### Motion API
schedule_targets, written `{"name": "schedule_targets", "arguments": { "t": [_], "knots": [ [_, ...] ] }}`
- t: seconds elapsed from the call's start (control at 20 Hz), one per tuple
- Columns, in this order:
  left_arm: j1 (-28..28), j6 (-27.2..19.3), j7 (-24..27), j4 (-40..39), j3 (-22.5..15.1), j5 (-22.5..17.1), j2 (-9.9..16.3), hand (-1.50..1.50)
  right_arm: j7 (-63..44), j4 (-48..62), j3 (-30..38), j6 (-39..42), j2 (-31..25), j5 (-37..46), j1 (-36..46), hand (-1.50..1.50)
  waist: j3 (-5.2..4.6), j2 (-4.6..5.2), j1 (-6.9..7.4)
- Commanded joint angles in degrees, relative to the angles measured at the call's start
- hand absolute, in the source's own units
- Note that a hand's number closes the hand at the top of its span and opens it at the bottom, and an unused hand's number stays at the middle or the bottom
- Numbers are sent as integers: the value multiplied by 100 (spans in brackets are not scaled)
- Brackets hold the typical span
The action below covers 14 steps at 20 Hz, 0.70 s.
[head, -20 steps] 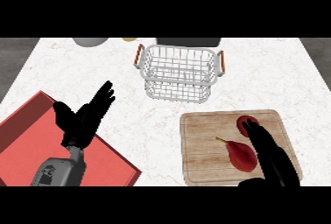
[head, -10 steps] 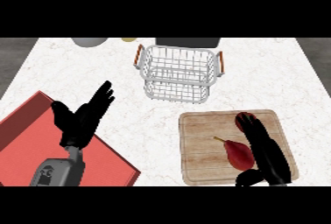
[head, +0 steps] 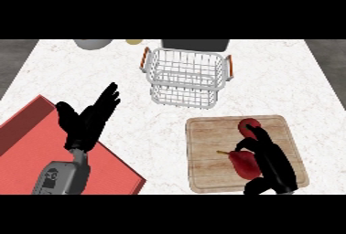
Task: Pick the pear from the cutting board and place it in the tiered basket
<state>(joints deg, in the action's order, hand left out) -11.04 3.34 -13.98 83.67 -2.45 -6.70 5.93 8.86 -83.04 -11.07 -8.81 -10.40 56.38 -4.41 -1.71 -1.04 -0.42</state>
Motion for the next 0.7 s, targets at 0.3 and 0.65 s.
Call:
{"name": "schedule_targets", "arguments": {
  "t": [0.3, 0.65],
  "knots": [
    [180, 125, -36, 213, 24, -51, 85, 0, -1628, 63, 56, -16, 610, 781, -316, 150, 159, 95, 47],
    [20, 61, 101, -141, 185, -25, 104, 0, -3947, -1175, -412, 314, 1023, 1408, -1165, 150, 151, 91, -127]
  ]
}}
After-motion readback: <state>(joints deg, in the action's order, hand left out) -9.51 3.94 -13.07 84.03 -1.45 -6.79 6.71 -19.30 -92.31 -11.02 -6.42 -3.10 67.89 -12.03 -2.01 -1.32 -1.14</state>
